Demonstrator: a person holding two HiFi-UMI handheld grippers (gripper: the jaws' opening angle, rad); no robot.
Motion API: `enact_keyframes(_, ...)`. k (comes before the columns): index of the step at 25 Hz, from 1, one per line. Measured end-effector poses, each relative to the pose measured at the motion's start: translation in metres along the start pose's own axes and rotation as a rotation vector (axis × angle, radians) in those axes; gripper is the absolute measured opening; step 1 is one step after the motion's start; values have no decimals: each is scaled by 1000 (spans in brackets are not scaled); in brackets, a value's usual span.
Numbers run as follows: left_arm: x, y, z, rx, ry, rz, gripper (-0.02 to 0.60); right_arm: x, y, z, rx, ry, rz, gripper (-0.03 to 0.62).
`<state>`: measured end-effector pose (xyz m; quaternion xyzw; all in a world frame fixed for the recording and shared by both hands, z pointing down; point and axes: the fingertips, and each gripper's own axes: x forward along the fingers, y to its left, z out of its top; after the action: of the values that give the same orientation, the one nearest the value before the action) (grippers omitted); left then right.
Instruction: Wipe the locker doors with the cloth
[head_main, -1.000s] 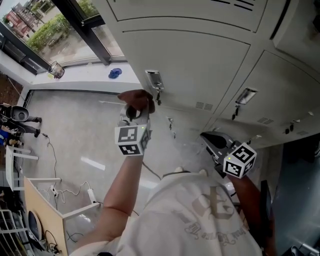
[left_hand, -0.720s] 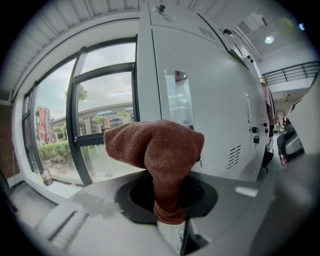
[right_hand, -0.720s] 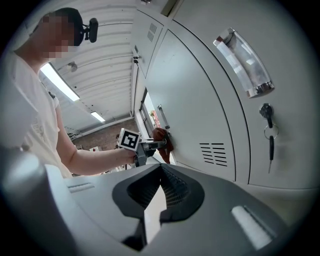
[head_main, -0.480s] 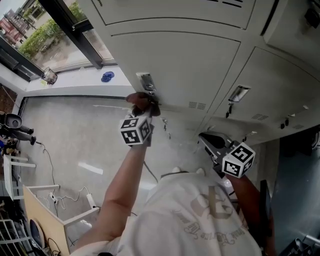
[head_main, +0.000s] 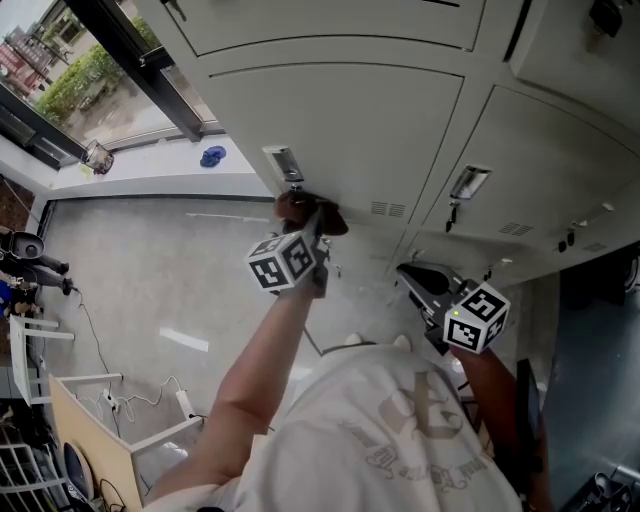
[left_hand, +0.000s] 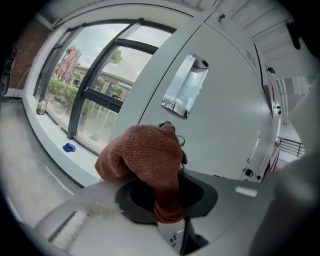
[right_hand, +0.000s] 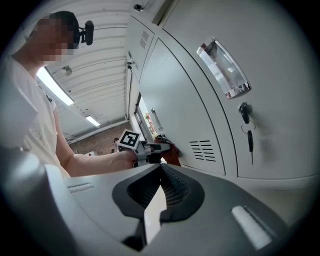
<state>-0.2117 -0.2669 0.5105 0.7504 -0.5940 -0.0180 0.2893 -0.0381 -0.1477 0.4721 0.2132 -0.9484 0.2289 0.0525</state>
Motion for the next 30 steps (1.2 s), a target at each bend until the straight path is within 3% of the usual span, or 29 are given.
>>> enact_keyframes(11,7,-40,-6,-104,-45,-64,81,-8,-6,0,14,-6,-9,8)
enact_keyframes(22,23,-106,-23,-73,13,-196,80,-21,-20,3,17,-27,-47,8)
enact_keyframes(26,27,-115,-2,23,-23,-217,81,4,-24,17,-8,-61,-4,8)
enact_keyframes(30,34,-149,-34,39,32,-272,80,-24,-23,13,15,-48,-53,8)
